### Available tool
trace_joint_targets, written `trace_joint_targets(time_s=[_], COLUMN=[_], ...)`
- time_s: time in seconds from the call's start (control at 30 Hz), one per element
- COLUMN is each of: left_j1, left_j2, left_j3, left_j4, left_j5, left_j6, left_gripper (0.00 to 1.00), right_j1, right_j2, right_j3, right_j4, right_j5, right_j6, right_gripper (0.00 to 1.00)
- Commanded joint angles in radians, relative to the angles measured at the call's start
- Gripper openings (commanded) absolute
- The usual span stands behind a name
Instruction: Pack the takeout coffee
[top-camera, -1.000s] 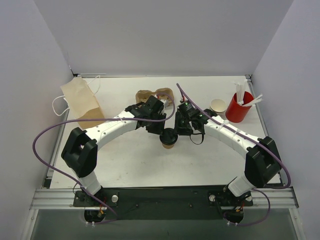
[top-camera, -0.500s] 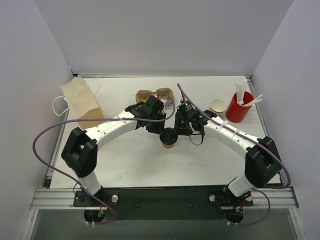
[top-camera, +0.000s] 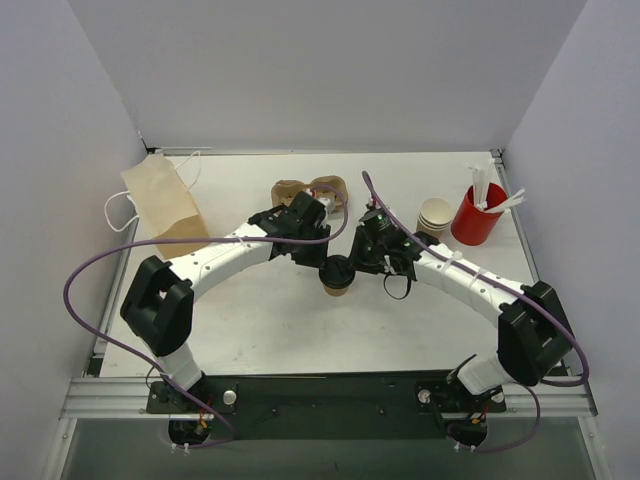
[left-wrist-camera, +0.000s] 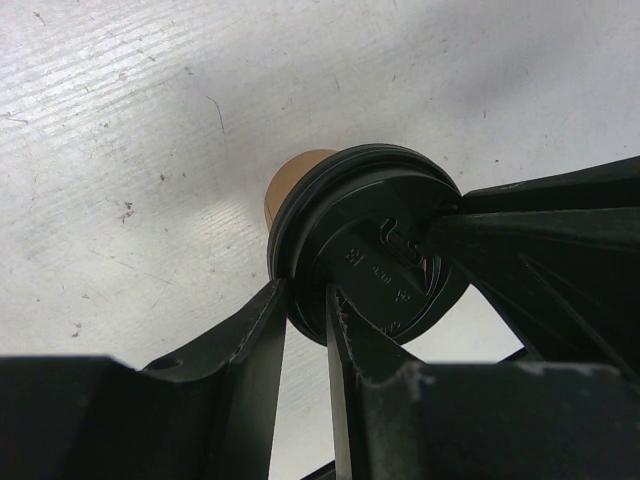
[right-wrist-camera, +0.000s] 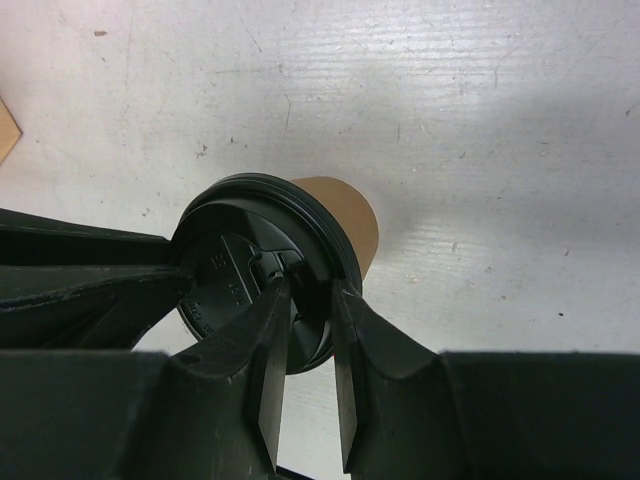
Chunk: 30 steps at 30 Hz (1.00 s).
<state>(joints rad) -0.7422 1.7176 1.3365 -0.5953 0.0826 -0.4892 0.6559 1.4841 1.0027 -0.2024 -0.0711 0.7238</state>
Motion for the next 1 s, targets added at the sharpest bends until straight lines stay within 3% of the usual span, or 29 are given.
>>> trace_joint_targets(time_s=[0.0, 0.5, 0.97], left_j1=[-0.002, -0.005, -0.014], left_j2=[0.014, 0.022, -0.015], left_j3=[-0.046, -0.103, -0.045], left_j4=[0.034, 0.063, 0.032], left_j5=[-0.006, -0.017, -0.018], left_j6=[-0.017, -0.028, -0.034], left_gripper=[0.32, 0.32, 0.34], right_j1=[0.01, 0.03, 0.018], right_j2=[0.004, -0.038, 0.038], right_j3=[-0.107, -0.337, -0.021], right_j4=[0.018, 0.195, 0.012], right_j5=[0.011, 0.066, 0.08], right_j6=[0.043, 0.101, -0.017], right_gripper=[0.18, 0.17, 0.31])
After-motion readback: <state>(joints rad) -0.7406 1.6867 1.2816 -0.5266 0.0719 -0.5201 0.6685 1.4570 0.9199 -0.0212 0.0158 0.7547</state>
